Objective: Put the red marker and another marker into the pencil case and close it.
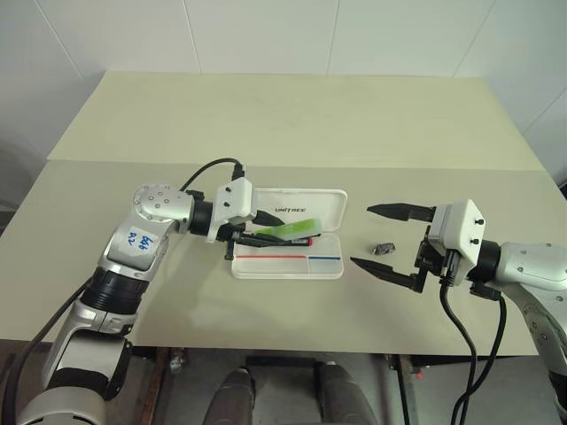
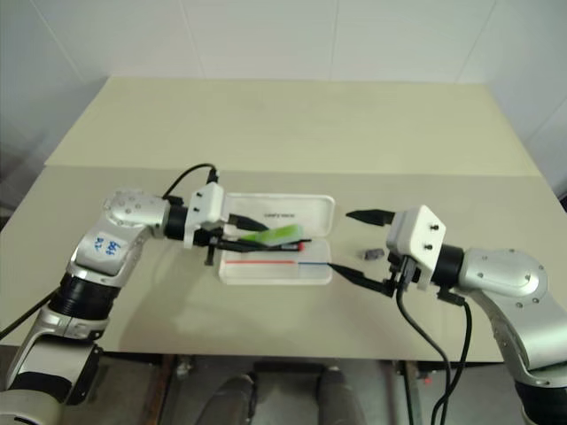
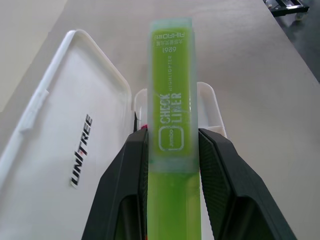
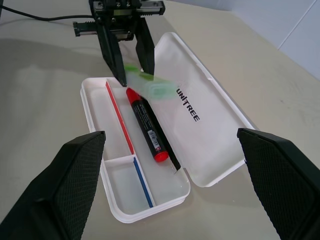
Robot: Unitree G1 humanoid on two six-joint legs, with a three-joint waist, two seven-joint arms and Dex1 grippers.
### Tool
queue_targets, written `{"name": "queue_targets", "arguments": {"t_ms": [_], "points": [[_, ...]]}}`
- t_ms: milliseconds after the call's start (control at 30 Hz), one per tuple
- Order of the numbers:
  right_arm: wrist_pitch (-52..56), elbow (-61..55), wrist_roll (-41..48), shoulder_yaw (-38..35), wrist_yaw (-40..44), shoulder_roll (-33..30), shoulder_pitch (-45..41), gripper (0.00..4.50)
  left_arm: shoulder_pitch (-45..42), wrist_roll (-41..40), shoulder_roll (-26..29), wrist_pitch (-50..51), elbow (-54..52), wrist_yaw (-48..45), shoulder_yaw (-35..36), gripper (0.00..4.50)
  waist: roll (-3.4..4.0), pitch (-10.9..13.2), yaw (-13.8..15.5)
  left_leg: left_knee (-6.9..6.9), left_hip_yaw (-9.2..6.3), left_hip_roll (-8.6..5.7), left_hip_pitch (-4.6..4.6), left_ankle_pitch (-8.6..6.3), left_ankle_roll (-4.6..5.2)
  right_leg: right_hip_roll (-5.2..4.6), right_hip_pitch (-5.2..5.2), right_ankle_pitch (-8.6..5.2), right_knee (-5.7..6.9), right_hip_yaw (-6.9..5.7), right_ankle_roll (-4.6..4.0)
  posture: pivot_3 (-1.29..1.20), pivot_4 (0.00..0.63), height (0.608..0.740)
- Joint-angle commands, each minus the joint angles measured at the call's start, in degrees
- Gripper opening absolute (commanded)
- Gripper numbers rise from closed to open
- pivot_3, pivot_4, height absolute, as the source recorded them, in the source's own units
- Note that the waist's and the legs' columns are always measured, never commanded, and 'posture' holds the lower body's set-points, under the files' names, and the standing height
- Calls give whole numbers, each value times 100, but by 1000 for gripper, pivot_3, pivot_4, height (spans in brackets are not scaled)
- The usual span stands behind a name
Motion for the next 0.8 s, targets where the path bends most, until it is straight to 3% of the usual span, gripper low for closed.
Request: {"name": "queue_targets", "arguments": {"t_ms": [33, 800], "points": [[-76, -179, 35, -54, -91, 51, -70, 4500, 218, -61, 277, 169, -382, -27, 162, 1100, 0, 0, -7, -2, 0, 1, 1, 0, 0, 1, -1, 0, 0, 0, 0, 0, 150, 740], [-65, -151, -6, 96, -183, 204, -188, 4500, 633, 153, 447, -370, -130, -256, -64, 1100, 0, 0, 8, 0, 0, 0, 1, 0, 0, -1, 2, 0, -1, 0, -1, 0, 150, 740]]}}
